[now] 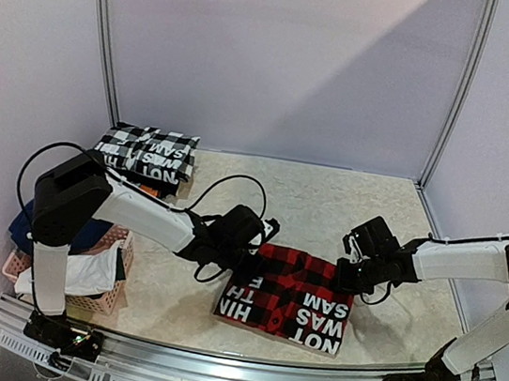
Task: Fold and stack the mixed laundry pile
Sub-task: Smooth out the square-folded shirt at the center of the board.
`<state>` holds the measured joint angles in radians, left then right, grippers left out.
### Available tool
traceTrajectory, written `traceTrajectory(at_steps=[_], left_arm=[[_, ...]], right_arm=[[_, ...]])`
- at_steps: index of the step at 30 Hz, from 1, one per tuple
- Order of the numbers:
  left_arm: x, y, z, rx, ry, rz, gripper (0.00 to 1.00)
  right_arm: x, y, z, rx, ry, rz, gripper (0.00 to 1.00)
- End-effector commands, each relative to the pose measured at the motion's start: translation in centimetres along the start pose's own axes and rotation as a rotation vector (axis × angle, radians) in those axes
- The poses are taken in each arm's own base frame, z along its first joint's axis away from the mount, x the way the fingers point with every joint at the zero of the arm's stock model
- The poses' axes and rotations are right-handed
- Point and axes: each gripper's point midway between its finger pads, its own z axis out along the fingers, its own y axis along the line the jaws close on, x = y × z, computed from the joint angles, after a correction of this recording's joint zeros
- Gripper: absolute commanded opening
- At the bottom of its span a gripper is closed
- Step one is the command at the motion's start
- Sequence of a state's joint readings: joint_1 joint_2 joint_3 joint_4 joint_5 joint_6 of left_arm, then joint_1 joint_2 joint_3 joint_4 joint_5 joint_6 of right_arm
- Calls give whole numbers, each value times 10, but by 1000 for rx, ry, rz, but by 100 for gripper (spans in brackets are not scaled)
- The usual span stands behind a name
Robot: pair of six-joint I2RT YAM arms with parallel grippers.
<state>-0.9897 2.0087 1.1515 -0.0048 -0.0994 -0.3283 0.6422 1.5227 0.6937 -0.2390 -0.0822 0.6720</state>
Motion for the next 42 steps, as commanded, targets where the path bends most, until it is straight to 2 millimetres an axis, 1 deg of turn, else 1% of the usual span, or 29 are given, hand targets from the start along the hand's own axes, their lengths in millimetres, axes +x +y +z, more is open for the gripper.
traceTrajectory(at_steps=[1, 3, 6, 8, 10, 11, 13, 16, 19, 22, 23, 25, 27, 29, 33, 34, 36, 37, 39, 42], left_arm=[[33, 11, -16, -81, 53, -58, 33], [27, 5, -27, -81, 19, -53, 33], [16, 1, -46, -85, -31, -39, 36], [8, 4, -57, -100, -60, -31, 39], [0, 8, -69, -115, -89, -28, 43], [-4, 9, -75, -120, -107, -29, 47], [-9, 10, -85, -121, -132, -34, 50], [-14, 8, -96, -101, -158, -47, 51], [-13, 6, -104, -100, -170, -52, 51], [-5, 9, -109, -108, -171, -71, 52], [-3, 10, -111, -109, -173, -79, 52], [5, 16, -114, -118, -178, -99, 56], [8, 21, -117, -133, -189, -107, 59], [9, 27, -121, -158, -200, -114, 61], [14, 37, -126, -197, -219, -143, 77], [16, 39, -127, -202, -218, -148, 81], [13, 38, -129, -190, -248, -165, 90], [15, 38, -129, -186, -247, -168, 93], [19, 38, -128, -178, -237, -172, 99], [25, 34, -125, -147, -225, -193, 99]], right_arm=[[-9, -30, 13, 137, 20, 27, 7], [-22, -35, 14, 188, -3, 22, 6], [-34, -32, 14, 213, -4, 5, 6], [-38, -21, 13, 167, 2, -12, 7], [-40, -2, 10, 79, 12, -30, 8], [-43, 6, 6, 46, 11, -40, 9], [-50, 19, -4, 22, -1, -71, 10], [-54, 35, -20, -3, -14, -111, 12], [-50, 40, -35, -22, -21, -125, 12], [-39, 25, -43, 18, -26, -87, 11], [-36, 21, -48, 25, -37, -78, 10], [-24, 7, -50, 54, -33, -49, 8], [-19, 2, -54, 53, -49, -34, 8], [-14, -1, -53, 43, -50, -27, 7], [-4, -9, -42, 50, -35, -12, 7], [-1, -13, -39, 61, -31, -5, 7], [4, -20, -34, 87, -20, 3, 7], [3, -28, -32, 124, -31, 7, 6], [8, -35, -27, 153, -18, 11, 6], [15, -41, -19, 165, 2, 16, 6]])
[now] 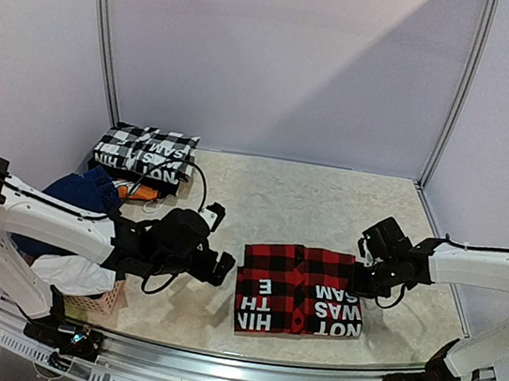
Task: Fold and stack the mixed laundry pile
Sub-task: Smooth out the square-folded shirt at the center of the board.
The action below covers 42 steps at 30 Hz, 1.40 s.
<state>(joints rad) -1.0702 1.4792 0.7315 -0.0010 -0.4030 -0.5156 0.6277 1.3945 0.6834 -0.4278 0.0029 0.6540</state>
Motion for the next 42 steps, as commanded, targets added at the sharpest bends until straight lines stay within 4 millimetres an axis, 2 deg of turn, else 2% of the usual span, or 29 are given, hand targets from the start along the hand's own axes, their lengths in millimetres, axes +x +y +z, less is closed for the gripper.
traceTrajectory(at_steps=[1, 8, 12, 18, 25, 29, 32, 37, 39, 42], left_arm=[[5, -6, -2, 49, -10, -49, 100], [11, -13, 0, 108, -25, -115, 99], [10, -22, 1, 163, -36, -183, 99], [16, -16, 6, 137, -1, -359, 92], [18, -21, 9, 186, 38, -481, 92], [19, -21, 16, 221, 72, -516, 92], [23, -23, 25, 260, 113, -534, 89], [29, -19, 34, 276, 129, -558, 83], [31, -17, 36, 275, 133, -557, 81], [34, -22, 40, 296, 158, -551, 78]], right_arm=[[9, -13, 14, 52, 8, 19, 6], [22, -25, 25, 79, 32, 34, 6], [24, -27, 25, 83, 33, 41, 6], [11, -20, 7, 64, -11, 31, 6], [-1, -9, -12, 19, -53, 17, 7], [-14, 9, -26, -60, -95, -10, 11], [-20, 35, -36, -191, -108, -32, 18], [-26, 86, -53, -363, -153, -102, 43], [-23, 106, -54, -386, -147, -147, 50], [-25, 126, -50, -383, -138, -185, 51]])
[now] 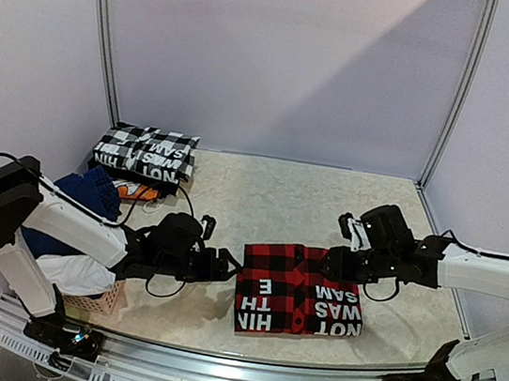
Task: Fold and stack the mixed laundry pile
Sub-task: Smooth out the square-folded shirt at the center of the board, then pick up the square-folded shirt from the center of the board.
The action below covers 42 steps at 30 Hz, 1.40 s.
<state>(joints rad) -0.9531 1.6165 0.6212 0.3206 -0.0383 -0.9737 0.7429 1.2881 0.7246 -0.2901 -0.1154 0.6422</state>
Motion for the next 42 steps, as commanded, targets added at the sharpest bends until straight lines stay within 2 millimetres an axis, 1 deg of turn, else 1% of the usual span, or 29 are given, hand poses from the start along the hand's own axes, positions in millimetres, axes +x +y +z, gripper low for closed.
traceTrajectory(at_steps=[1, 4, 7, 12, 15, 21, 25, 30, 36, 40, 42], left_arm=[[6, -3, 9, 46, 46, -6, 77], [12, -5, 17, 64, 76, -14, 74], [17, 0, 22, 41, 96, -16, 72], [21, 1, 32, 20, 119, -6, 72], [24, -2, 40, 28, 133, -17, 70], [29, -11, 49, 44, 157, -27, 68], [32, -13, 53, 40, 160, -35, 64], [31, -14, 58, 48, 149, -52, 58], [32, -19, 67, 65, 156, -66, 53], [30, -18, 66, 54, 144, -63, 46], [28, -16, 66, 44, 134, -60, 38]], right_arm=[[-12, 35, 15, -51, -1, -64, 52], [-10, 27, 31, 1, 21, -64, 52], [-9, 25, 42, 11, 31, -60, 52], [4, 6, 60, 78, 71, -52, 52], [10, -4, 67, 111, 85, -48, 52], [20, -19, 74, 161, 104, -43, 51], [29, -27, 80, 173, 120, -36, 51], [37, -32, 83, 172, 133, -27, 50], [43, -35, 85, 169, 140, -21, 49], [46, -37, 87, 171, 148, -18, 49], [47, -37, 87, 169, 151, -19, 49]])
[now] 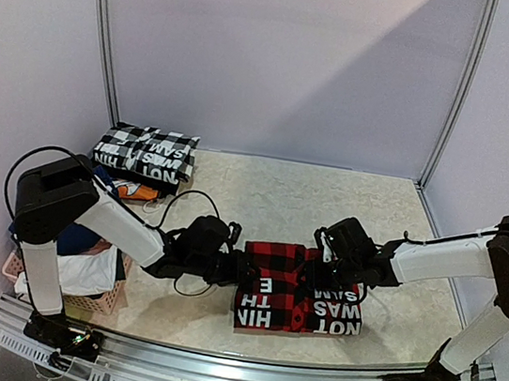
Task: Fold and stack the mixed laundry pile
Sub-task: Pick up the square-folded shirt from the center of the board.
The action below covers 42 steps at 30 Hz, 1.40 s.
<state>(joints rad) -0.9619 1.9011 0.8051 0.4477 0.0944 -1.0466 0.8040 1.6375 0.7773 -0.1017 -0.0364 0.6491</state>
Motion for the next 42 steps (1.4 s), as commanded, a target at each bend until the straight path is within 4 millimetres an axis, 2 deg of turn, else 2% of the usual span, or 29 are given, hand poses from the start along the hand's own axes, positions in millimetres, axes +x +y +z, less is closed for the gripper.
traceTrajectory(at_steps=[1, 5, 9, 14, 17, 22, 26, 30, 35, 37, 42], left_arm=[[12, 15, 5, -58, 28, 3, 34], [11, 16, 8, -53, 19, 8, 15], [10, 8, 14, -5, 9, 21, 0], [0, -4, 9, 21, -11, 89, 0], [-6, -5, 2, -12, -7, 150, 0], [-19, -9, -7, -79, 30, 289, 0], [-32, -6, -15, -159, 39, 380, 0], [-46, -6, -28, -206, 41, 435, 0], [-66, -9, -41, -280, 43, 536, 0], [-75, -9, -48, -313, 34, 565, 0], [-94, -14, -66, -345, -7, 624, 0]], right_arm=[[31, -24, 12, 67, 90, 13, 49], [31, -23, 13, 63, 91, 14, 48], [30, -19, 11, 46, 94, 13, 48], [21, -10, 0, 24, 79, 6, 50], [13, -7, -16, 28, 52, -3, 52], [-2, -3, -55, 15, -32, -3, 54], [-11, -8, -89, 19, -135, 10, 57], [-14, -21, -120, 26, -245, 36, 67], [-14, -34, -141, 25, -355, 48, 85], [-15, -36, -148, 15, -387, 49, 98], [-14, -38, -153, 15, -407, 41, 99]])
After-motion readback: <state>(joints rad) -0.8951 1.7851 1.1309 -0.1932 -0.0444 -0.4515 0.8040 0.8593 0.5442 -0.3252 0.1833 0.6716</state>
